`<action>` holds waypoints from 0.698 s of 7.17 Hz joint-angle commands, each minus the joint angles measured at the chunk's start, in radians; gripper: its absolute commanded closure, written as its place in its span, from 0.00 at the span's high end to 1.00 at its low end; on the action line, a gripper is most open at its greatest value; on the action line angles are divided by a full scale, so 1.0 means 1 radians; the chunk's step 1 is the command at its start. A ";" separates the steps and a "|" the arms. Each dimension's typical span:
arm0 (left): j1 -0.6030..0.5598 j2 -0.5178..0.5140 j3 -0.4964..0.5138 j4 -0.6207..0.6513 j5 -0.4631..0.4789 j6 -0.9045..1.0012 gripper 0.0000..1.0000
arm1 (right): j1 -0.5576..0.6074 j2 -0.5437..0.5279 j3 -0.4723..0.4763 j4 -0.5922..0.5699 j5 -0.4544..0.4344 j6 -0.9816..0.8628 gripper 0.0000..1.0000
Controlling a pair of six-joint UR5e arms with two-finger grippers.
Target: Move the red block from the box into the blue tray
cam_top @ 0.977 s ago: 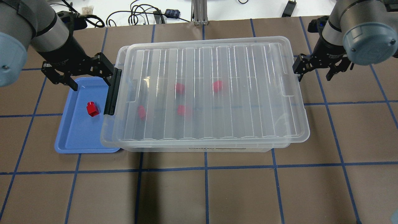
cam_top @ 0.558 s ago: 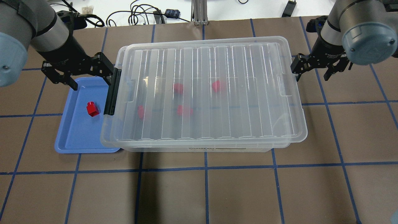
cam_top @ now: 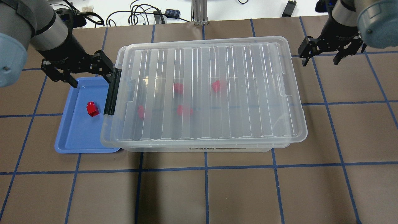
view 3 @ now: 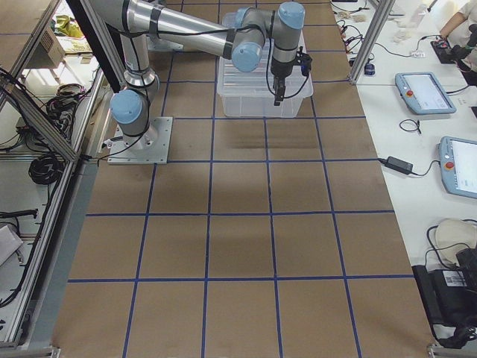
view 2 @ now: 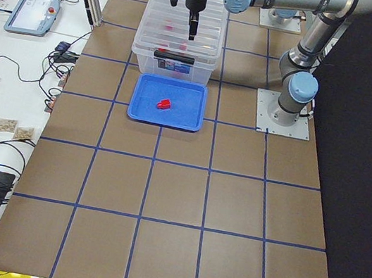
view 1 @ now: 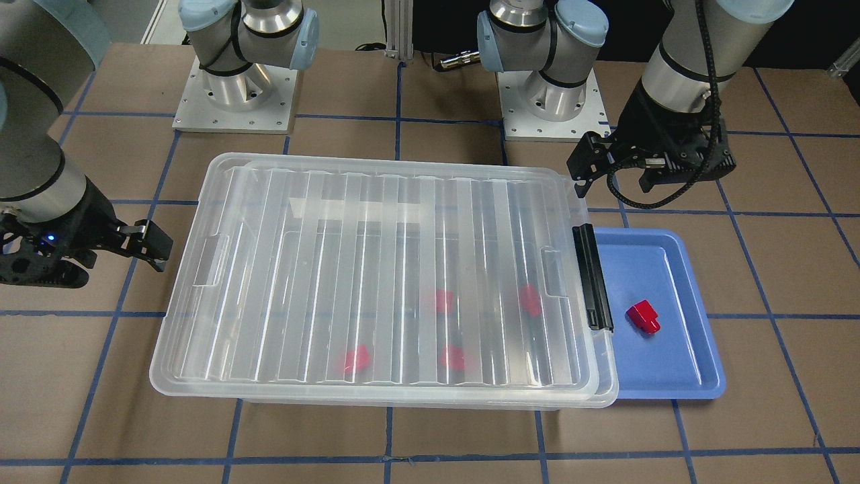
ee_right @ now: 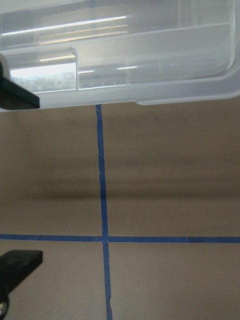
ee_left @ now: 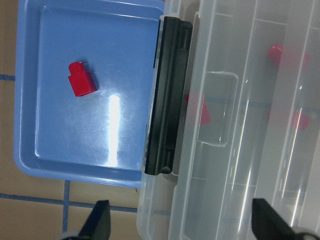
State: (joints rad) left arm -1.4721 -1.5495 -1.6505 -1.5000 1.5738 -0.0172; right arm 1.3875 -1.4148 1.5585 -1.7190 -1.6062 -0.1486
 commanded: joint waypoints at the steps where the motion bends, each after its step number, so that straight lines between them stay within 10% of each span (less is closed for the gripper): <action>1: 0.000 0.000 0.000 0.003 0.002 0.000 1.00 | 0.004 -0.079 -0.041 0.081 0.008 0.007 1.00; 5: 0.000 -0.003 -0.002 0.003 0.002 0.000 1.00 | 0.150 -0.144 -0.049 0.122 0.002 0.225 1.00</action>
State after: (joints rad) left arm -1.4726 -1.5514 -1.6510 -1.4972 1.5754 -0.0169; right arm 1.4547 -1.5567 1.5108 -1.5937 -1.5970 -0.0519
